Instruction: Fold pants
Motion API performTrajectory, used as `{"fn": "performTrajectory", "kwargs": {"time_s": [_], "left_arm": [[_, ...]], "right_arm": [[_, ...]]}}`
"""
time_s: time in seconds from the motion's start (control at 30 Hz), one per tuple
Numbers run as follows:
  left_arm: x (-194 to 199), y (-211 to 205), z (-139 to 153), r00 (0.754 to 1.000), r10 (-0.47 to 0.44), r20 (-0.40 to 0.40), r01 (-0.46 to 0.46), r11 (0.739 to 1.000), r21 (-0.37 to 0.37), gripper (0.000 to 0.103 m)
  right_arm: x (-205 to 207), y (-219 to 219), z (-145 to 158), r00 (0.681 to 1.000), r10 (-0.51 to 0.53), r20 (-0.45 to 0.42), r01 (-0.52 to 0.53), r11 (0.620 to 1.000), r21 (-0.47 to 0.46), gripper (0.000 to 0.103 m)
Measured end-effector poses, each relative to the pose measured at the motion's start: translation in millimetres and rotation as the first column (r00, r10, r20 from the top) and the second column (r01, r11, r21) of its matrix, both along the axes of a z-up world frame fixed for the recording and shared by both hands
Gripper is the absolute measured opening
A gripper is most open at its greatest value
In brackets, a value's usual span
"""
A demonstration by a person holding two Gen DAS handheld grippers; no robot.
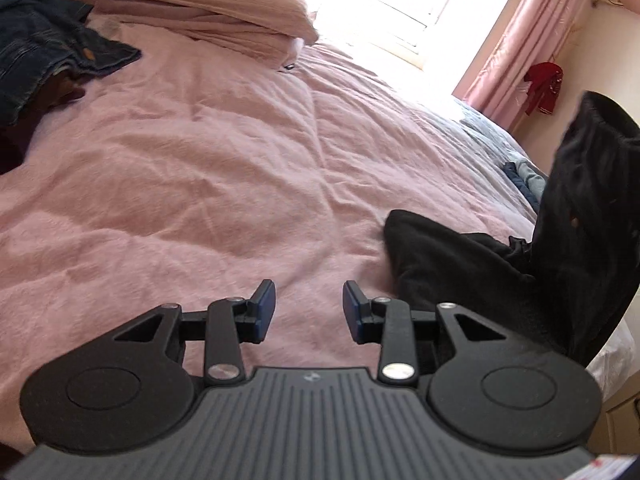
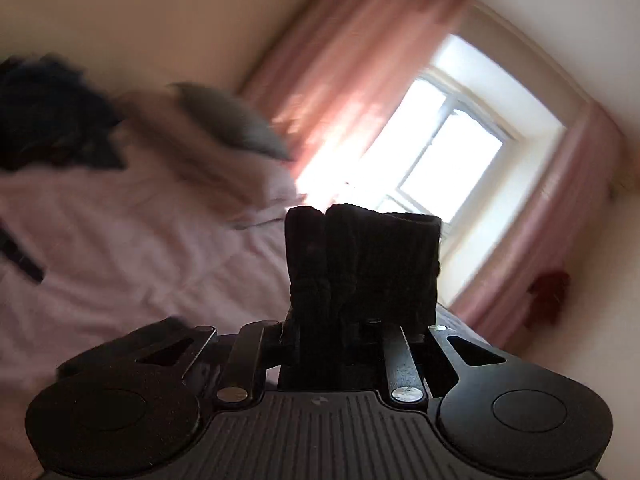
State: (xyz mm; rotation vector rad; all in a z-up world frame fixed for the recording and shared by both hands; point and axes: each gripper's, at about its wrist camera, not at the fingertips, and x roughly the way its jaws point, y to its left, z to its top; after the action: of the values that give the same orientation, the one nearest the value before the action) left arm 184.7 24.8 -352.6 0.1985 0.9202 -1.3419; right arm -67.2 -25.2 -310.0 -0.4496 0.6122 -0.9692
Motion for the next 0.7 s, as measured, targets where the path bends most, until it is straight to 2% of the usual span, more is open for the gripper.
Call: {"fn": "performTrajectory", "kwargs": {"time_s": [0.07,0.1,0.13,0.17,0.2,0.23,0.3,0.4,0.43,0.47,0.53,0.57,0.6,0.63,0.7], "left_arm": [[14.2,11.0,-8.0,1.0,0.025,-0.018,-0.025,0.999,0.022,0.031],[20.7,17.1,-11.9,0.999,0.038,-0.03,-0.037,0.999,0.031,0.031],[25.2,21.2,-14.9,0.998,0.044,-0.041,-0.043,0.998,0.037,0.03],[28.7,25.4,-17.2,0.998,0.048,-0.049,-0.046,0.998,0.038,0.03],[30.9,29.8,-19.6,0.997,0.045,-0.057,-0.043,0.998,0.035,0.03],[32.0,31.7,-21.1,0.997,0.039,-0.061,-0.037,0.999,0.034,0.03],[30.8,31.9,-24.0,0.998,0.028,-0.06,-0.026,0.999,0.038,0.03],[23.8,28.1,-22.1,0.998,0.001,-0.069,0.0,1.0,0.022,0.031],[21.3,27.0,-20.5,0.996,-0.011,-0.088,0.012,1.0,0.009,0.031],[19.1,27.0,-18.2,0.994,-0.023,-0.105,0.023,1.0,-0.004,0.03],[10.0,25.3,-11.6,0.992,-0.057,-0.117,0.054,0.998,-0.03,0.03],[3.8,24.7,-7.0,0.991,-0.079,-0.111,0.074,0.996,-0.047,0.031],[-5.2,23.0,-0.1,0.989,-0.112,-0.101,0.105,0.992,-0.072,0.031],[-13.1,20.7,6.3,0.985,-0.144,-0.09,0.135,0.986,-0.096,0.03],[-35.4,11.8,21.4,0.975,-0.217,-0.05,0.208,0.967,-0.148,0.03]], "right_arm": [[34.8,14.2,-52.2,0.983,0.108,-0.151,-0.098,0.993,0.069,0.014],[45.0,18.5,-84.9,0.956,0.151,-0.251,-0.121,0.984,0.128,0.014],[49.1,23.5,-111.5,0.931,0.163,-0.327,-0.127,0.983,0.129,0.014],[49.2,32.2,-126.3,0.925,0.142,-0.352,-0.131,0.99,0.054,0.014],[48.6,37.3,-132.2,0.92,0.122,-0.372,-0.129,0.992,0.008,0.014],[46.7,35.9,-129.8,0.922,0.112,-0.371,-0.12,0.993,0.0,0.014],[44.0,32.6,-120.7,0.93,0.112,-0.351,-0.108,0.994,0.032,0.017],[40.9,31.6,-108.6,0.924,0.119,-0.364,-0.101,0.993,0.068,0.028],[38.4,34.4,-100.2,0.934,0.122,-0.335,-0.096,0.991,0.094,0.031],[32.2,35.7,-88.1,0.953,0.123,-0.275,-0.088,0.987,0.135,0.038],[6.1,36.9,-60.0,0.996,0.09,-0.027,-0.079,0.96,0.27,0.042],[-11.8,33.5,-44.8,0.993,0.035,0.109,-0.069,0.942,0.328,0.042],[-27.0,30.9,-32.8,0.974,-0.047,0.22,-0.041,0.926,0.376,0.042],[-43.8,25.0,-24.2,0.939,-0.136,0.316,-0.009,0.908,0.419,0.041],[-79.7,12.5,-16.0,0.842,-0.297,0.451,0.042,0.869,0.493,0.038]]}}
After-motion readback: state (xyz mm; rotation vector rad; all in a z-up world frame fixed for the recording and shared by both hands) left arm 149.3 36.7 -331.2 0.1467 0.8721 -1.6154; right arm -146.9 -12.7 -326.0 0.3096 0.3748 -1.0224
